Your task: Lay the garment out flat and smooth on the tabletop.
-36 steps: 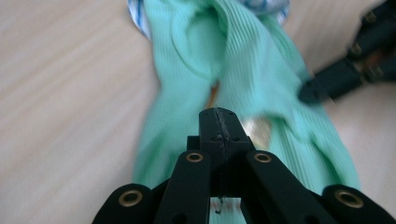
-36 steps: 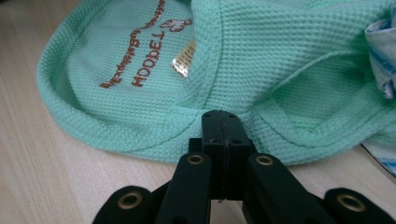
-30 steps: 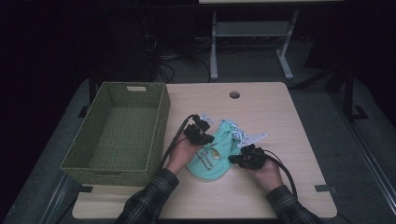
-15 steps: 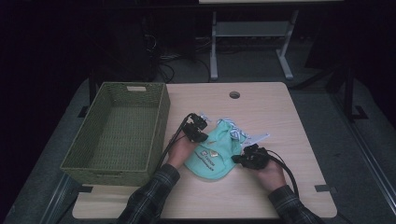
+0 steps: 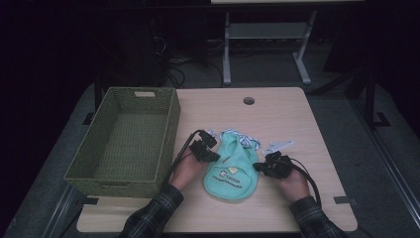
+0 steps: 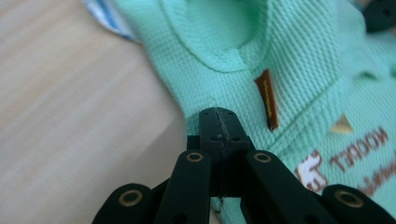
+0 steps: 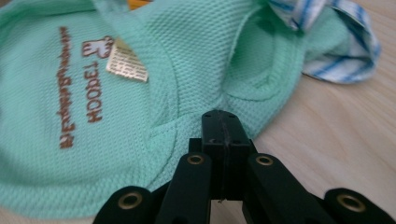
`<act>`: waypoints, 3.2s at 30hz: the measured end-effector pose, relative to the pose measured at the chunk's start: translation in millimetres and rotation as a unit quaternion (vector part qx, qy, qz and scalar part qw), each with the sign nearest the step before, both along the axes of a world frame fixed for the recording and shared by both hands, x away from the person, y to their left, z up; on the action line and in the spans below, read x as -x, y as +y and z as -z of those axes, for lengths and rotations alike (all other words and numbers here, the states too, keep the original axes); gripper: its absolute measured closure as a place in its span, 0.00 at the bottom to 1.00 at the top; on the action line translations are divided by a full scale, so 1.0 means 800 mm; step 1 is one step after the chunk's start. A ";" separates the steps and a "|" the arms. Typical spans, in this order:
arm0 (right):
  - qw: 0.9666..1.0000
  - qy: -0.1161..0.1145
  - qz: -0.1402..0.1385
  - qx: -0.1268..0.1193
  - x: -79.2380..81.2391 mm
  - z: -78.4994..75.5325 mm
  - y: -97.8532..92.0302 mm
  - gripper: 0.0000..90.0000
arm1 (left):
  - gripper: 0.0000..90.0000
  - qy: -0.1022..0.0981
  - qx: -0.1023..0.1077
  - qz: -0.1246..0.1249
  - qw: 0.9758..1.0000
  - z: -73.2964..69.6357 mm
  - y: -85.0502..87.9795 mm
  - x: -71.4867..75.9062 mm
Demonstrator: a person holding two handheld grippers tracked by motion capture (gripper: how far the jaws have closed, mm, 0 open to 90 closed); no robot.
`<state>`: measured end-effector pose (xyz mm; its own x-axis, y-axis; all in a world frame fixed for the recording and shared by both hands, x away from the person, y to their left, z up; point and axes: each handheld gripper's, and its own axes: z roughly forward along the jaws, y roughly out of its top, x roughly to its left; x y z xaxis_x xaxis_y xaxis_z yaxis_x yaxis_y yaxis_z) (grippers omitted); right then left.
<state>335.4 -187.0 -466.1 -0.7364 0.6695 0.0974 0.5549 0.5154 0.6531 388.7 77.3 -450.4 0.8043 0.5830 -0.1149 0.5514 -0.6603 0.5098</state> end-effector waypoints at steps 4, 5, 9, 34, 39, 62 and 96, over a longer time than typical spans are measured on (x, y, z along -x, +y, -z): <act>1.000 -0.003 0.004 0.003 0.003 -0.001 -0.007 1.00 | 1.00 0.000 0.005 0.015 1.000 0.001 -0.003 0.019; 1.000 -0.002 0.007 0.004 0.004 -0.001 -0.009 1.00 | 1.00 0.002 0.009 0.018 1.000 0.001 -0.004 0.023; 1.000 -0.002 0.009 0.009 0.005 -0.001 -0.017 1.00 | 1.00 0.002 0.012 0.034 0.999 0.002 -0.010 0.039; 0.998 -0.015 0.041 -0.045 -0.075 -0.019 -0.004 0.85 | 1.00 -0.004 0.028 0.039 0.999 0.005 -0.013 0.049; 0.998 -0.007 0.049 -0.049 -0.083 -0.005 0.000 0.83 | 1.00 -0.008 0.026 0.038 0.999 0.005 -0.015 0.050; 0.999 -0.007 0.031 -0.039 -0.086 -0.014 0.012 1.00 | 0.83 -0.019 0.054 0.045 0.997 -0.015 -0.010 0.054; 0.997 -0.030 0.069 0.003 -0.095 -0.004 -0.011 0.94 | 0.88 -0.014 0.038 0.070 0.997 -0.016 0.007 0.083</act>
